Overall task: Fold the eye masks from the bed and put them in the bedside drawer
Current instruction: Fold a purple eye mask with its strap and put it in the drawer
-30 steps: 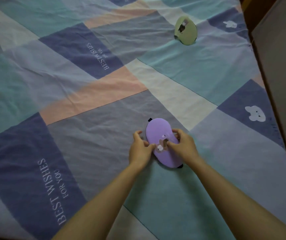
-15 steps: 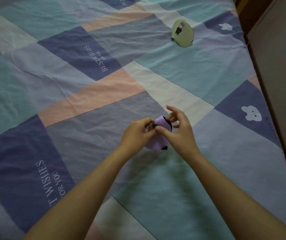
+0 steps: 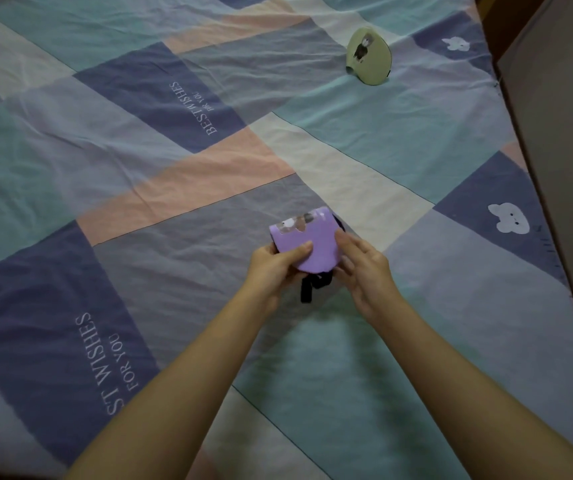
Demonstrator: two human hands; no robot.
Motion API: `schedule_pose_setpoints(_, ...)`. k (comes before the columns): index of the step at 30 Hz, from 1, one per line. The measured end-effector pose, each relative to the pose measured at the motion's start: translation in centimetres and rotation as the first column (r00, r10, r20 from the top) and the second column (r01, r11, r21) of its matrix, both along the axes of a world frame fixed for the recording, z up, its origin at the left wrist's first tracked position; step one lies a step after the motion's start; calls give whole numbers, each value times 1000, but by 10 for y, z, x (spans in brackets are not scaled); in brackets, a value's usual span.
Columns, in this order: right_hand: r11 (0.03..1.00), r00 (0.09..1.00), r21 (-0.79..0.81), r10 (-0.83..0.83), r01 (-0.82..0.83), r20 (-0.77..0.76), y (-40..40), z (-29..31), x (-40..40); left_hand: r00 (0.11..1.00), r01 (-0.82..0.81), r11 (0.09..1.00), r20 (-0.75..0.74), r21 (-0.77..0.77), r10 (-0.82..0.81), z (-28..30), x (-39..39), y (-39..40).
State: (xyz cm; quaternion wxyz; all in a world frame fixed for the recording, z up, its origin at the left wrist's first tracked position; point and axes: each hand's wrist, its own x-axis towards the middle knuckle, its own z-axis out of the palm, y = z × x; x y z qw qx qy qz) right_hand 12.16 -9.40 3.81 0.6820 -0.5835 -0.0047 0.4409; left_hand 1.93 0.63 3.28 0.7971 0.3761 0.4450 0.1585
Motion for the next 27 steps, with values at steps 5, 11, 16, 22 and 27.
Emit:
schedule_pose_setpoints(5, 968, 978, -208, 171, -143, 122, -11, -16, -20, 980, -197, 980, -4, -13, 197, -2, 4, 14)
schedule_pose_setpoints(11, 969, 970, -243, 108, -53, 218, 3, -23, -31, 972, -234, 965, -10, -119, 235, -6, 4, 12)
schedule_pose_setpoints(16, 964, 950, -265, 91, -9, 298, 2, -27, -31, 953, -303, 951, -2, -67, 303, -11, 2, 17)
schedule_pose_setpoints(22, 994, 988, -63, -93, 86, -119, 6, -21, -25, 941, -336, 941, 15, -46, 337, -14, 1, 22)
schedule_pose_setpoints(27, 994, 982, -67, 91, -81, 165, 0, -20, -18, 925, -378, 925, 2, -38, 379, -17, 1, 25)
